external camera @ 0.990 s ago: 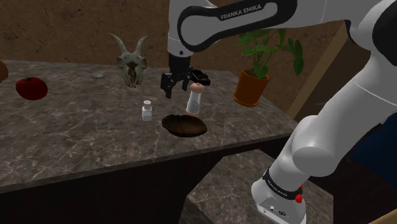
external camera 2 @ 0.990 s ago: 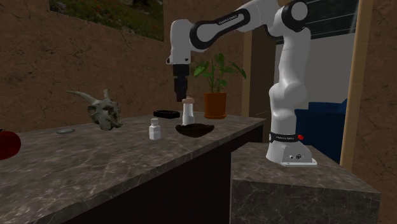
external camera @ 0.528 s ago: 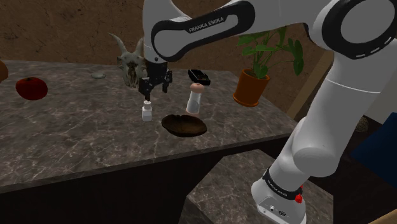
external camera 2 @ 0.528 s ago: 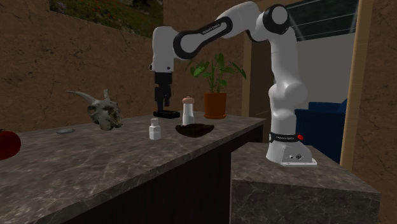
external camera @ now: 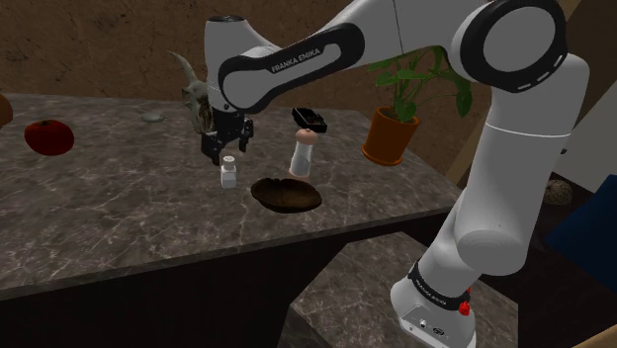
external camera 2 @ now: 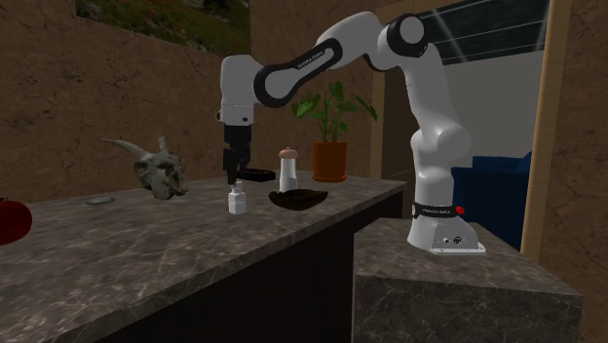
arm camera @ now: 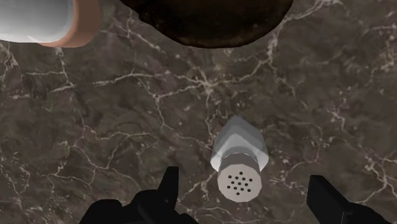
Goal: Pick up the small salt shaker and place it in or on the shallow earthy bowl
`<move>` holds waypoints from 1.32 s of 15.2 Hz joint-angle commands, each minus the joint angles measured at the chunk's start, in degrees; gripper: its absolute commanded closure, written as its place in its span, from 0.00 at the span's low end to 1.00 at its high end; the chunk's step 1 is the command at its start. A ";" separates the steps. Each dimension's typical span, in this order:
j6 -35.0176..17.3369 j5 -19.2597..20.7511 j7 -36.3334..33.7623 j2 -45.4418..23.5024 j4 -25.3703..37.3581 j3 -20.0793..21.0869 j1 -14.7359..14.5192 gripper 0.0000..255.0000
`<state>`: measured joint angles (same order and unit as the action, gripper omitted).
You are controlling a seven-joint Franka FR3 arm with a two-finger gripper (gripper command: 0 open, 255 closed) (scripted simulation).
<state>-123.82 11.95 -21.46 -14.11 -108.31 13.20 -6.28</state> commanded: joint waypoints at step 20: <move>-2.17 0.64 -0.37 -1.52 -0.68 -0.27 0.02 1.00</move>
<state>-125.99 12.58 -21.84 -15.62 -108.94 12.97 -6.29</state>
